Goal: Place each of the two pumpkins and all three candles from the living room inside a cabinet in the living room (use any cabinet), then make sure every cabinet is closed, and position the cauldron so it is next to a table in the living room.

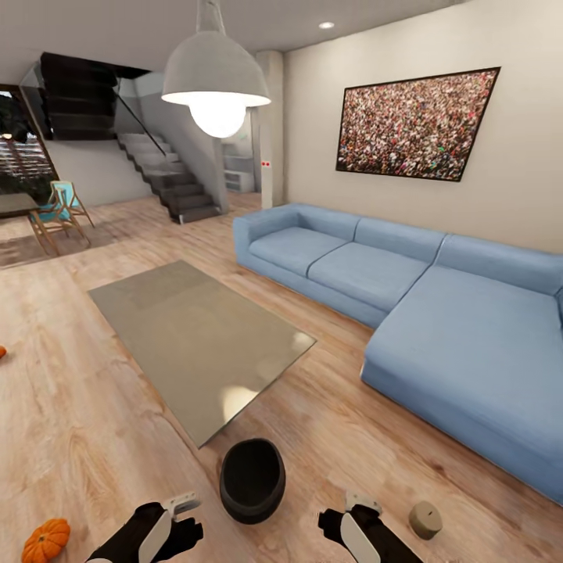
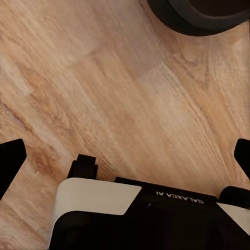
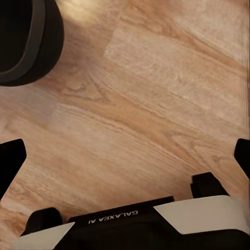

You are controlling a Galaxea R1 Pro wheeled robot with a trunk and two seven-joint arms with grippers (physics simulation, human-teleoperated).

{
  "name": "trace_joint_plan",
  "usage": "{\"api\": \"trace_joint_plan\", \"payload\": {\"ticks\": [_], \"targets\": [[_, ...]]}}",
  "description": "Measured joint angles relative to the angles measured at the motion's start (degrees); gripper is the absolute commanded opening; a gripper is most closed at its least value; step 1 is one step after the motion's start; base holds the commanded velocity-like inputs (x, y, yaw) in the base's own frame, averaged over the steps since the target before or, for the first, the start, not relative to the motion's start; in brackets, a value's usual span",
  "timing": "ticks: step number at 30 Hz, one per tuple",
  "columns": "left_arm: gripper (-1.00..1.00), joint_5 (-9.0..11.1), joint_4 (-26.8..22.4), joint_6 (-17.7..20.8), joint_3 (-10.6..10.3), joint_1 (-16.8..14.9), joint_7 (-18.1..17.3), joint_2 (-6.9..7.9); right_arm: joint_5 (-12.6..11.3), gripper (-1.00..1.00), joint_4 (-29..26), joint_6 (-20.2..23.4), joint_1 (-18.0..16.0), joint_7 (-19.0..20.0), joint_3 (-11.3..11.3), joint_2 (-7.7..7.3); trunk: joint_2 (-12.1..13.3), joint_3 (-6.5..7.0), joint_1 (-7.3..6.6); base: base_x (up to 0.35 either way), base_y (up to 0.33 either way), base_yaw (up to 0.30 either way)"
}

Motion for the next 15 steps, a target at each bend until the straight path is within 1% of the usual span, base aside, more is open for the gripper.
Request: {"api": "trace_joint_plan", "payload": {"ticks": [2, 4, 6, 8, 15], "targets": [[1.00, -0.94, 0.00, -0.02, 0.03, 0.00, 0.04, -0.05, 0.00, 1.00, 0.04, -0.09, -0.02, 0.00, -0.04, -0.03, 0.80, 0.36, -0.44, 0.000, 0.000, -0.288], [1.00, -1.35, 0.00, -0.03, 0.05, 0.00, 0.05, -0.07, -0.01, 1.00, 0.06, -0.14, -0.02, 0.00, -0.58, -0.04, 1.60, 0.72, -0.88, 0.000, 0.000, -0.288], [1.00, -1.63, 0.00, -0.02, 0.05, 0.00, 0.02, -0.09, 0.05, 1.00, 0.07, -0.16, -0.03, 0.04, -2.22, -0.04, 2.41, 1.08, -1.32, 0.000, 0.000, -0.287], [1.00, -1.71, 0.00, -0.02, 0.05, 0.00, 0.03, -0.09, 0.06, 1.00, 0.07, -0.16, -0.01, 0.07, -3.09, -0.04, 3.21, 1.44, -1.76, 0.000, 0.000, -0.287], [1.00, -1.76, 0.00, -0.04, 0.05, 0.00, 0.04, -0.10, 0.04, 1.00, 0.07, -0.16, 0.00, 0.09, -3.68, -0.04, 6.02, 2.69, -3.29, 0.000, 0.000, -0.287]]}}
